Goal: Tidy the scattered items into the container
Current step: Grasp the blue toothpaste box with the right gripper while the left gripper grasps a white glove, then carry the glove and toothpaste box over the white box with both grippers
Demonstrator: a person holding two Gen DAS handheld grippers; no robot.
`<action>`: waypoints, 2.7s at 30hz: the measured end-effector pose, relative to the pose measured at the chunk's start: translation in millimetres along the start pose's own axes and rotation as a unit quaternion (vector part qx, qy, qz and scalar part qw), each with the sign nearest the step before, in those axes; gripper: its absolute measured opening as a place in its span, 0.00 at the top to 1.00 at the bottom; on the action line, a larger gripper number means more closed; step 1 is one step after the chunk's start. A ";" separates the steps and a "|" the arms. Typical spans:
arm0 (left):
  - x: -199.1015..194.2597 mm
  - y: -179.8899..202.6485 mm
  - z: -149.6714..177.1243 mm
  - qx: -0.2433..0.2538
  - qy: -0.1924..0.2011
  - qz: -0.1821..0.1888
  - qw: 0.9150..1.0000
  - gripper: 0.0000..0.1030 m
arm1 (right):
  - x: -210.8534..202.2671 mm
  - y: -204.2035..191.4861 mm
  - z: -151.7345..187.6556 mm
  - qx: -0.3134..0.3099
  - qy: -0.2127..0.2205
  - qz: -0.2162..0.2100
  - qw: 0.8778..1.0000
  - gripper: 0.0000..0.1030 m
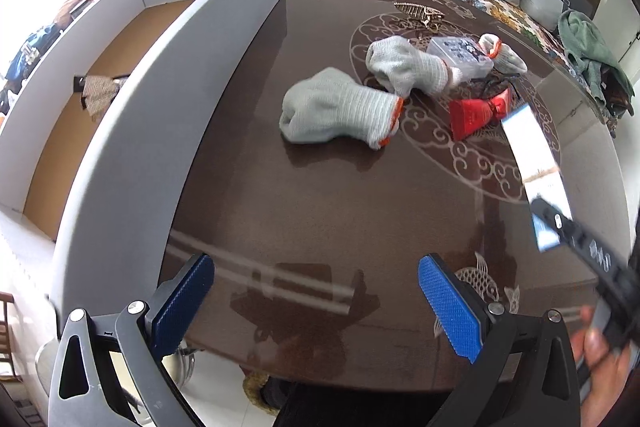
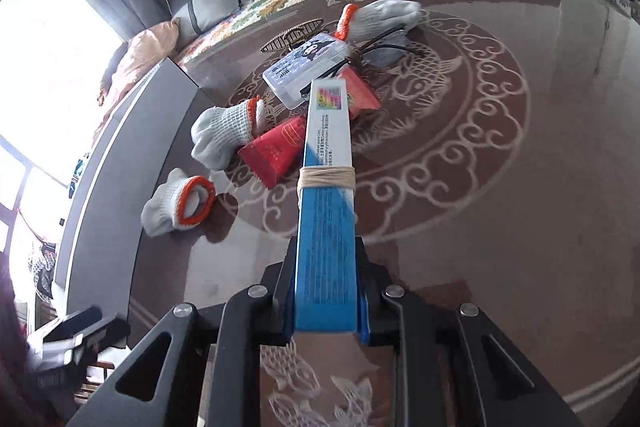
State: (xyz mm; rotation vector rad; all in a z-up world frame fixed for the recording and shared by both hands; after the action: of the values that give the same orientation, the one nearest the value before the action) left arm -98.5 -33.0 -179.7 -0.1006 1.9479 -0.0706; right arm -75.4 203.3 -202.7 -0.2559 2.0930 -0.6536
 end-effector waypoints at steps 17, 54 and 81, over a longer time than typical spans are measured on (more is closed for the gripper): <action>79.1 44.2 -85.2 0.143 0.016 -0.023 0.989 0.00 | -11.4 9.0 16.4 0.010 -0.008 -0.024 1.000 0.78; 11.3 54.1 -4.4 0.073 0.009 0.145 0.987 0.56 | -18.9 3.4 7.2 -0.051 -0.021 -0.002 0.998 0.75; -81.7 -155.3 -33.2 -0.102 0.131 0.105 0.981 0.56 | -15.4 -184.6 10.5 -0.148 -0.043 -0.113 0.982 0.75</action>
State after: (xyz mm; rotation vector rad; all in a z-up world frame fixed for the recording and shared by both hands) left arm -93.5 -179.0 -76.8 -0.0209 2.2150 0.2676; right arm -69.6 51.1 -96.7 -0.6848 2.0898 -0.4495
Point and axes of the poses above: each gripper's, at about its wrist camera, not at the fingertips, and x roughly the way its jaws point, y to its right, z to its underside, the point moved 8 cm from there along x, roughly the way its jaws point, and after that the axes turned 10 degrees about -z, right-handed, at the moved point
